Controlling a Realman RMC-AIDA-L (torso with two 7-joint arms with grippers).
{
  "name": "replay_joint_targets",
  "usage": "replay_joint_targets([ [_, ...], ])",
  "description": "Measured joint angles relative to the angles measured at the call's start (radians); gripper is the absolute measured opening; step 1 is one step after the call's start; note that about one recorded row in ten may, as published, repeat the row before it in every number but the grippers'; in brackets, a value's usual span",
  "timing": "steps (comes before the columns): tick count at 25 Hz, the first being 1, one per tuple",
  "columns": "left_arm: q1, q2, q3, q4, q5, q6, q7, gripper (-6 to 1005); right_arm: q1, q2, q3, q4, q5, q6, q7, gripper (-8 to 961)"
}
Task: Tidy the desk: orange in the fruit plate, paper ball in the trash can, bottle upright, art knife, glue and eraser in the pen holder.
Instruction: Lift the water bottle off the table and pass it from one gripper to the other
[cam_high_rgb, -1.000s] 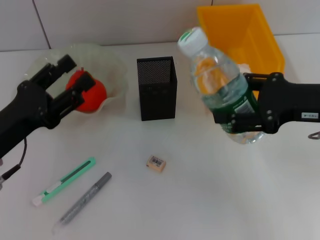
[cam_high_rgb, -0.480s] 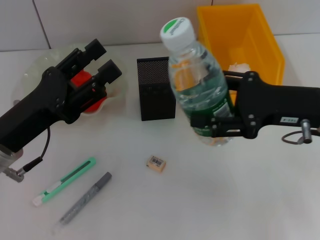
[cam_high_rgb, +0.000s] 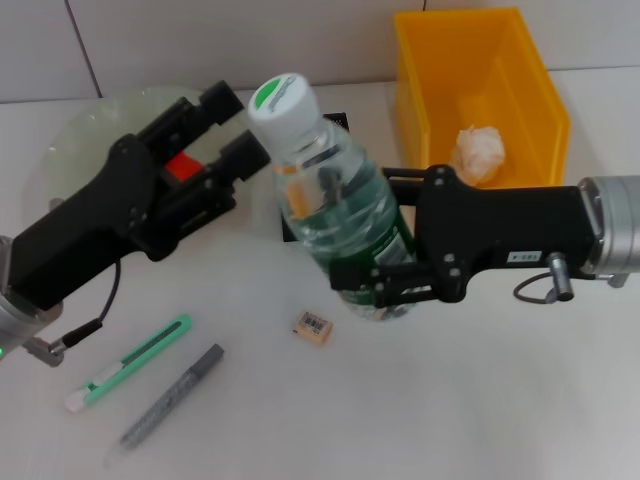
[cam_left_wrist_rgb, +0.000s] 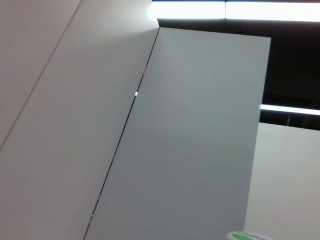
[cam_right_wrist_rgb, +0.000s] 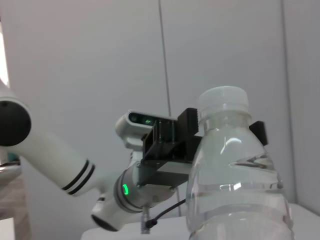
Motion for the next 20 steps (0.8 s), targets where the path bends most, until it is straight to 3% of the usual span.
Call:
replay_joint_targets([
  [9,-0.026,0.000,0.053,-0.002,-0.002,0.005,0.000,751,0.044,0.000,-0.019,0.062,0.002,0.009,-0.001,760],
  [20,-0.029,0.000,0.055,-0.004,-0.003,0.028,-0.001,751,0.081,0.000,-0.039,0.119,0.000,0.017,-0.011,760],
])
